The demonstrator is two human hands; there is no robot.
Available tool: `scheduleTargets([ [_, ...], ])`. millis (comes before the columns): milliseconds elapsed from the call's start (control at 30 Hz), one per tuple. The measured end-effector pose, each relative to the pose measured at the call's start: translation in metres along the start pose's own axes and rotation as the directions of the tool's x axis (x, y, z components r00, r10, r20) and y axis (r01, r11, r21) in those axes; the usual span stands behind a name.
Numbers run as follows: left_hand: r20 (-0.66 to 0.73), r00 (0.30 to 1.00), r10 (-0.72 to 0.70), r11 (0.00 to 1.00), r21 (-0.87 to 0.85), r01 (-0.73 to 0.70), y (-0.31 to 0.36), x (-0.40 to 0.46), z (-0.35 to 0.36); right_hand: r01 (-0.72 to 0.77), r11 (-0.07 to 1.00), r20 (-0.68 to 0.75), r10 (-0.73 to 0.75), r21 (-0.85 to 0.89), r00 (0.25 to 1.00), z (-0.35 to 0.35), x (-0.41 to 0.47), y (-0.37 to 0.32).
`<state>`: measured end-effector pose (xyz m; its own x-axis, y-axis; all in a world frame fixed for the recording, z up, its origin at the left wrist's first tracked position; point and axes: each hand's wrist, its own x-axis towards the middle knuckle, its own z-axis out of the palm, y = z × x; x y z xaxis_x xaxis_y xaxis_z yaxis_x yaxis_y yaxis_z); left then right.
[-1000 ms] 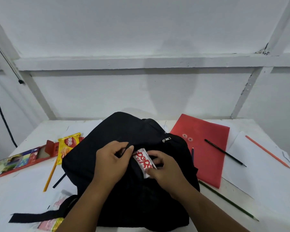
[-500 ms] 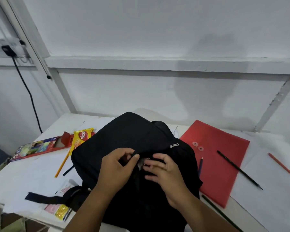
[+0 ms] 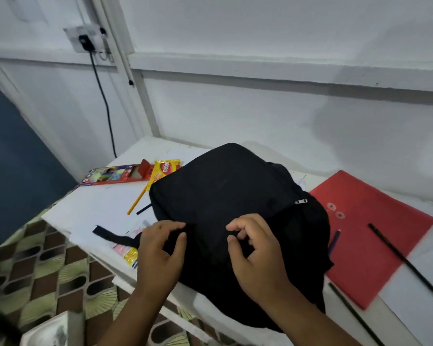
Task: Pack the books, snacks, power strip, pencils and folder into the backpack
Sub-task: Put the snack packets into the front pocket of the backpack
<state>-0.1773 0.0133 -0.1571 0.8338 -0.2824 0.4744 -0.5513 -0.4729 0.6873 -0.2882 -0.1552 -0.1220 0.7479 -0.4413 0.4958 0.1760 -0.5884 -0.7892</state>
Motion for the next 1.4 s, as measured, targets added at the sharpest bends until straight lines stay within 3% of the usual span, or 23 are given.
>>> scheduleTargets([
  [167,0.011,0.973,-0.232,0.953,0.205,0.225,-0.065,-0.003,-0.030,0.064,0.998,0.082,-0.064,0.010,0.995,0.030,0.009,-0.010],
  [233,0.098,0.936,-0.338,0.915,0.265,0.303,-0.083,-0.001,-0.039,0.069,0.998,0.103,-0.070,0.012,0.992,0.045,0.015,-0.013],
  [333,0.267,0.883,-0.386,0.892,0.354,0.283,-0.107,0.003,-0.050,0.076,0.997,0.118,-0.076,-0.001,0.990,0.073,0.023,-0.019],
  [467,0.454,0.824,-0.338,0.904,0.399,0.151,-0.137,0.013,-0.062,0.066,0.997,0.140,-0.060,-0.037,0.988,0.116,0.030,-0.023],
  [600,0.472,0.872,-0.131,0.948,0.316,-0.028,-0.164,0.029,-0.072,0.000,0.998,0.191,0.011,-0.055,0.981,0.160,0.039,-0.029],
  [700,0.469,0.879,-0.085,0.982,0.190,-0.006,-0.180,0.046,-0.085,-0.051,0.996,0.200,0.064,-0.070,0.978,0.191,0.047,-0.034],
  [867,0.597,0.802,-0.026,0.999,0.032,0.009,-0.206,0.076,-0.112,-0.121,0.982,0.177,0.146,-0.144,0.973,0.229,0.056,-0.034],
  [967,0.562,0.825,-0.050,0.997,-0.027,0.079,-0.226,0.093,-0.129,-0.122,0.983,0.136,0.141,-0.139,0.981,0.242,0.060,-0.034],
  [1200,0.311,0.915,-0.257,0.945,-0.116,0.305,-0.259,0.133,-0.134,-0.093,0.983,0.082,0.107,-0.161,0.991,0.259,0.091,-0.033],
  [1333,0.208,0.906,-0.368,0.904,-0.148,0.401,-0.276,0.136,-0.124,-0.004,0.937,0.109,0.045,-0.348,0.993,0.269,0.133,-0.015],
  [1400,0.157,0.901,-0.404,0.898,-0.123,0.423,-0.283,0.135,-0.120,-0.038,0.868,0.155,0.131,-0.496,0.979,0.270,0.160,-0.002],
])
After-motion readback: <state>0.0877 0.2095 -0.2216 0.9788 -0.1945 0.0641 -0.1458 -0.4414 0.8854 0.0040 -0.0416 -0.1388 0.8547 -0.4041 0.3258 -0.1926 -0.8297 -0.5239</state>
